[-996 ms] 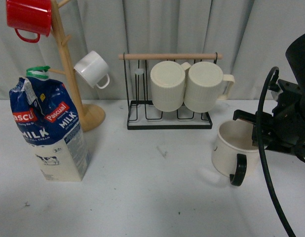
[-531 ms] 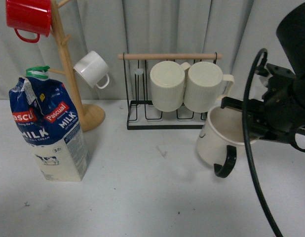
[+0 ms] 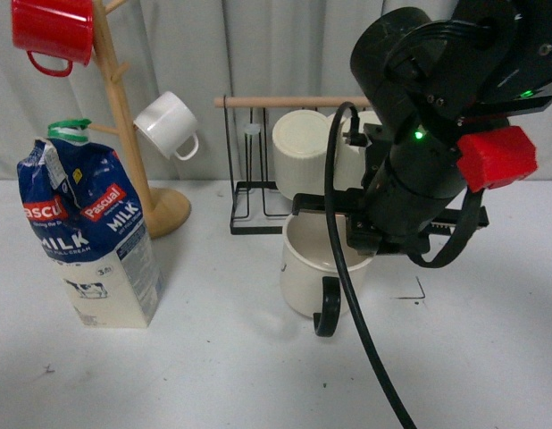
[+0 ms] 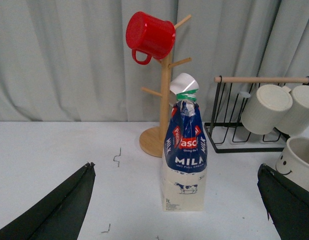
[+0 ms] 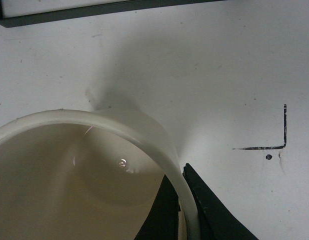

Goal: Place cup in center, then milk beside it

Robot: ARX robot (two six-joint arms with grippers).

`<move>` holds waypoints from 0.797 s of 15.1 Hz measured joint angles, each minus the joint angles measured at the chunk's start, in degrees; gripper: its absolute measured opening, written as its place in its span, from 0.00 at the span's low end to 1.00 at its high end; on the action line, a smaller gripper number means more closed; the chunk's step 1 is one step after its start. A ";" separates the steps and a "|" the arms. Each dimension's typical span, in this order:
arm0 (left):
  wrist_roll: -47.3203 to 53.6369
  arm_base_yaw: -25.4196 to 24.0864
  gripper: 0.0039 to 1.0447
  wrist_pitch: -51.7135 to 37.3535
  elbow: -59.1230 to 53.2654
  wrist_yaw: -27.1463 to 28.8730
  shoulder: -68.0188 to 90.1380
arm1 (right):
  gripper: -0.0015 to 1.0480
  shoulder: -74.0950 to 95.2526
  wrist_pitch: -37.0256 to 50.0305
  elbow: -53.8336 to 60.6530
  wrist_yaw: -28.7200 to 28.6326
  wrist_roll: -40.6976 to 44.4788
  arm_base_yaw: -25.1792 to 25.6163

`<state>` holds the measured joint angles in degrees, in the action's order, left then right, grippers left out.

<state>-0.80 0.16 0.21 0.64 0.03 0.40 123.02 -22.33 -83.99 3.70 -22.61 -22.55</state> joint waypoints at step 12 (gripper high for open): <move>0.00 0.00 0.94 0.00 0.00 -0.02 0.00 | 0.03 1.53 -2.54 -0.48 -0.07 3.26 -1.46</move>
<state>-0.80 0.16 0.21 0.64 0.01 0.40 124.55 -24.86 -84.47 3.64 -19.35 -24.01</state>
